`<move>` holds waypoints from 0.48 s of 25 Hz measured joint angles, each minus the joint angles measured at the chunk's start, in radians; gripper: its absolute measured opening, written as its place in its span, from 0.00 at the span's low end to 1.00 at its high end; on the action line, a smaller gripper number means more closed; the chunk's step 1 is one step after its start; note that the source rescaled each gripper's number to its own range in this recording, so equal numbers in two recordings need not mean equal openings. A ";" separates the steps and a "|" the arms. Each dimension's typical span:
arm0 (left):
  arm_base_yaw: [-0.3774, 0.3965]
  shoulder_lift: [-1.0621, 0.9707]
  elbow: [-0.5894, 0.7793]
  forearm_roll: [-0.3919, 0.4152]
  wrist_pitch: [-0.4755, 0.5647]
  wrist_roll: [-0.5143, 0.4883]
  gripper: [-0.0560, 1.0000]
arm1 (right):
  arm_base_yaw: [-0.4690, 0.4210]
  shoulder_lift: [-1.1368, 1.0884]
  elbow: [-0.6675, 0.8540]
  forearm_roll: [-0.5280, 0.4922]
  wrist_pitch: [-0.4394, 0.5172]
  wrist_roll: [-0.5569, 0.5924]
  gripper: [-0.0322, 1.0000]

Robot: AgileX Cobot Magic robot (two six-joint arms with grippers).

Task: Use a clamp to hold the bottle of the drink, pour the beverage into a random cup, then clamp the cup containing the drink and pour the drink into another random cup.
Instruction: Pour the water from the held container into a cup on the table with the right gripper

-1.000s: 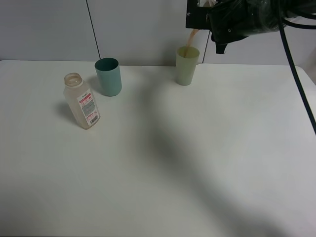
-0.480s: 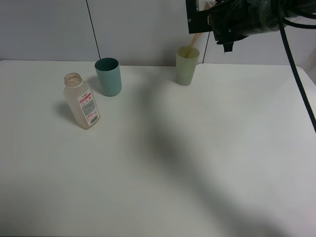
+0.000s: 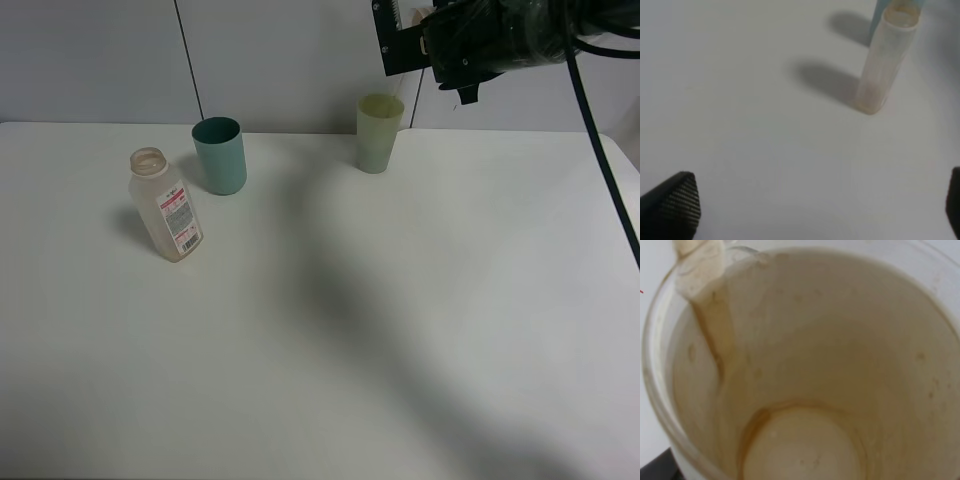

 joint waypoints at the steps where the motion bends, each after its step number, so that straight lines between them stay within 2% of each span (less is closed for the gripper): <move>1: 0.000 0.000 0.000 0.000 0.000 0.000 1.00 | 0.000 0.000 0.000 0.000 -0.002 -0.001 0.08; 4: 0.000 0.000 0.000 0.000 0.000 0.000 1.00 | 0.000 0.000 0.000 -0.001 -0.013 0.078 0.08; 5: 0.000 0.000 0.000 0.000 0.000 0.000 1.00 | 0.000 0.000 0.000 0.005 -0.022 0.189 0.08; 6: 0.000 0.000 0.000 0.000 0.000 0.000 1.00 | 0.000 0.000 0.000 0.005 -0.022 0.189 0.08; 12: 0.000 0.000 0.000 0.000 0.000 0.000 1.00 | 0.000 0.000 0.000 0.119 -0.035 0.695 0.08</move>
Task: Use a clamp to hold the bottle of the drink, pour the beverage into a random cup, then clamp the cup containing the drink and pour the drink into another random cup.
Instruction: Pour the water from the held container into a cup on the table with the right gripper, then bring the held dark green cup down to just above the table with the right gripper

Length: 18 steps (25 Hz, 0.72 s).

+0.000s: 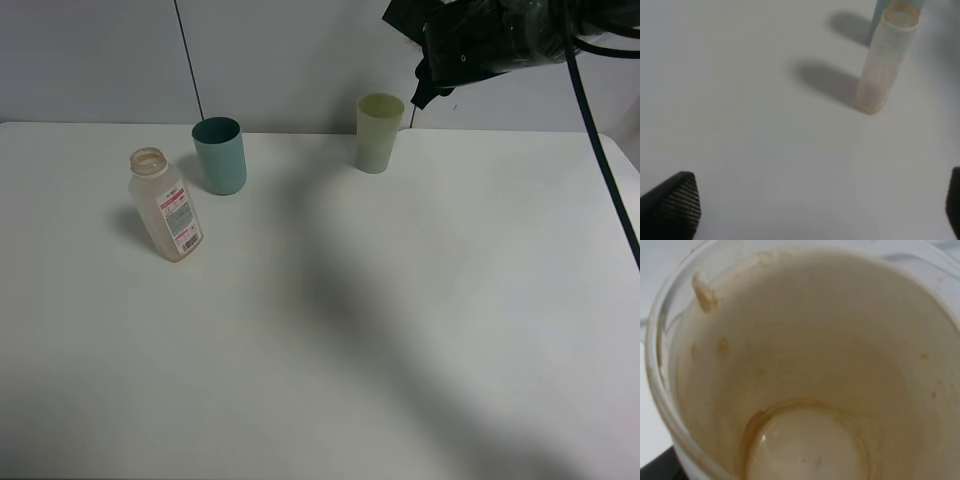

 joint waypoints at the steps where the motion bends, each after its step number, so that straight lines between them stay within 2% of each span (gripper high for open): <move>1: 0.000 0.000 0.000 0.000 0.000 0.000 1.00 | 0.000 0.000 0.000 0.020 0.000 0.056 0.08; 6: 0.000 0.000 0.000 0.000 0.000 0.000 1.00 | 0.010 -0.003 0.000 0.120 0.001 0.132 0.08; 13: 0.000 0.000 0.000 0.000 0.000 0.000 1.00 | 0.079 -0.088 0.000 0.263 -0.031 0.139 0.08; 18: 0.000 0.000 0.000 0.000 0.000 0.000 1.00 | 0.141 -0.177 0.000 0.379 -0.092 0.135 0.08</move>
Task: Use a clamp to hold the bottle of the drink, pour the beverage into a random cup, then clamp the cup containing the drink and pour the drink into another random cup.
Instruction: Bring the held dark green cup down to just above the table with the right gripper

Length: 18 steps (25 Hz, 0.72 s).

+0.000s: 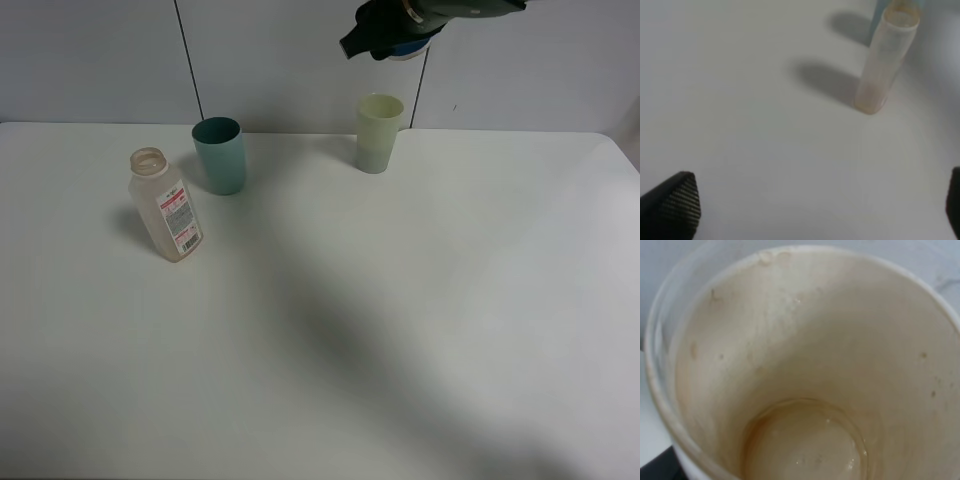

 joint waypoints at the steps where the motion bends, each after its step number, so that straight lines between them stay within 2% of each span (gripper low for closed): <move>1: 0.000 0.000 0.000 0.000 0.000 0.000 1.00 | 0.014 -0.022 0.000 0.031 -0.019 -0.010 0.08; 5: 0.000 0.000 0.000 0.000 0.000 0.000 1.00 | 0.065 -0.076 0.000 0.239 -0.107 -0.148 0.08; 7: 0.000 0.000 0.000 0.000 0.000 0.000 1.00 | 0.079 -0.084 0.000 0.370 -0.142 -0.298 0.08; 8: 0.000 0.000 0.000 0.000 0.000 0.000 1.00 | 0.079 -0.084 0.000 0.370 -0.142 -0.298 0.08; 12: 0.000 0.000 0.000 0.000 0.000 0.000 1.00 | 0.089 -0.084 0.004 0.746 -0.199 -0.692 0.08; 13: 0.000 0.000 0.000 0.000 0.000 0.000 1.00 | 0.089 -0.084 0.023 0.931 -0.242 -0.872 0.08; 14: 0.000 0.000 0.000 0.000 0.000 0.000 1.00 | 0.089 -0.085 0.042 1.008 -0.275 -0.972 0.08; 16: 0.000 0.000 0.000 0.000 0.000 0.000 1.00 | 0.089 -0.085 0.087 1.158 -0.339 -1.127 0.08; 18: 0.000 0.000 0.000 0.000 0.000 0.000 1.00 | 0.089 -0.085 0.146 1.256 -0.415 -1.201 0.08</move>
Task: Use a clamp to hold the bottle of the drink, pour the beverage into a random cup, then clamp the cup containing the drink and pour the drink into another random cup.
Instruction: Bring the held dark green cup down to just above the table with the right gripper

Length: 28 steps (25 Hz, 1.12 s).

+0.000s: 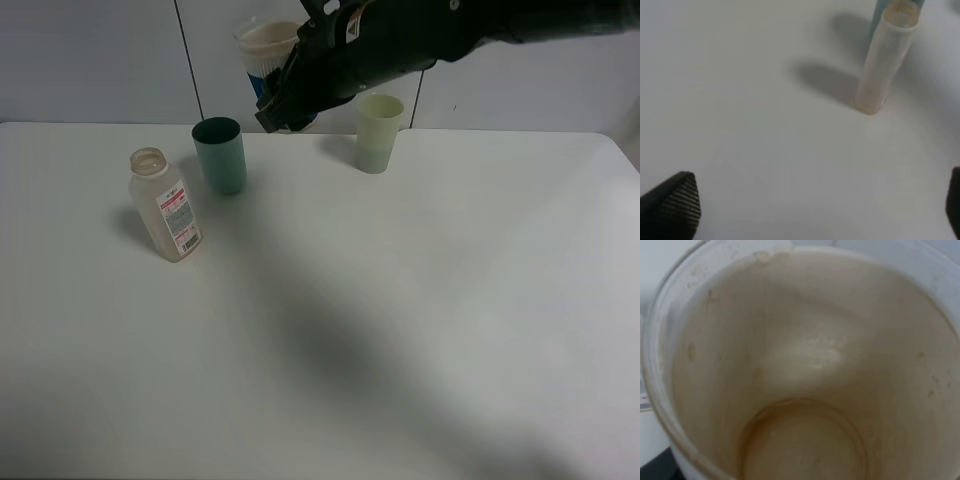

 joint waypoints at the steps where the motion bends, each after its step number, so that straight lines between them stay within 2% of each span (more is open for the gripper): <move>1: 0.000 0.000 0.000 0.000 0.000 0.000 1.00 | 0.000 0.000 0.031 0.017 -0.034 -0.013 0.08; 9: 0.000 0.000 0.000 0.000 0.000 0.000 1.00 | 0.000 0.000 0.299 0.048 -0.378 -0.023 0.08; 13: 0.000 0.000 0.000 0.000 0.000 0.000 1.00 | 0.000 0.016 0.370 0.049 -0.506 -0.014 0.08; 22: 0.000 0.000 0.000 0.000 0.000 0.000 1.00 | 0.000 0.139 0.374 0.049 -0.621 0.107 0.08; 28: 0.000 0.000 0.000 0.000 0.000 0.000 1.00 | 0.000 0.230 0.373 0.049 -0.692 0.117 0.08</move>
